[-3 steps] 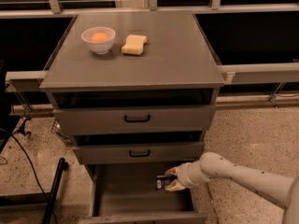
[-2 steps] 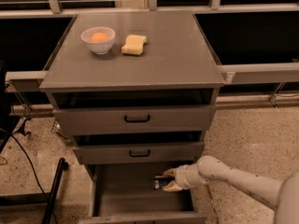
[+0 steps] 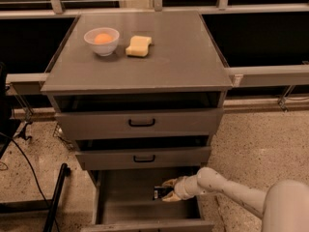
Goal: Place rxbar blueberry into bottom drawer
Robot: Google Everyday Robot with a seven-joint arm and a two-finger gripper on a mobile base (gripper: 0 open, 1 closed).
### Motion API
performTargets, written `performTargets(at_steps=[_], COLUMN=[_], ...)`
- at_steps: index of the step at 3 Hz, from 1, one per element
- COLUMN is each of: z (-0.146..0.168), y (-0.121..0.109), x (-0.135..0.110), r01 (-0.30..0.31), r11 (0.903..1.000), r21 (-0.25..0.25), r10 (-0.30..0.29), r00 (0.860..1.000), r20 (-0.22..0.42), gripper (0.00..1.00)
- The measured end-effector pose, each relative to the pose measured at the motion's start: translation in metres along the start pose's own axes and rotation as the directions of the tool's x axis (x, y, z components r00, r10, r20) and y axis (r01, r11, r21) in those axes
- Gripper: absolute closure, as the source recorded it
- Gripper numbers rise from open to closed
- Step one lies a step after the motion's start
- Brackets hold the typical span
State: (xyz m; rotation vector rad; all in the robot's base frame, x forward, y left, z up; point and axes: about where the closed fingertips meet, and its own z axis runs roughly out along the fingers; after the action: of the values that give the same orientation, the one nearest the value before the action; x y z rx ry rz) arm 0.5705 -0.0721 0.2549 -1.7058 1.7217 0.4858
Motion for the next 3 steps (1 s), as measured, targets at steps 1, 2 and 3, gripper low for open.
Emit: performTargets(at_steps=[1, 2, 3], z=[0.03, 0.057, 0.085], y=[0.004, 0.01, 0.02], x=[0.016, 0.034, 0.057], r01=[-0.01, -0.033, -0.071], r11=[0.9997, 0.9982, 0.994], r21=[-0.021, -0.05, -0.082], r10=[0.01, 0.032, 0.07], r00=[1.0, 0.999, 0.997], r20=[0.002, -0.009, -0.016], gripper=[1.0, 1.0, 1.0])
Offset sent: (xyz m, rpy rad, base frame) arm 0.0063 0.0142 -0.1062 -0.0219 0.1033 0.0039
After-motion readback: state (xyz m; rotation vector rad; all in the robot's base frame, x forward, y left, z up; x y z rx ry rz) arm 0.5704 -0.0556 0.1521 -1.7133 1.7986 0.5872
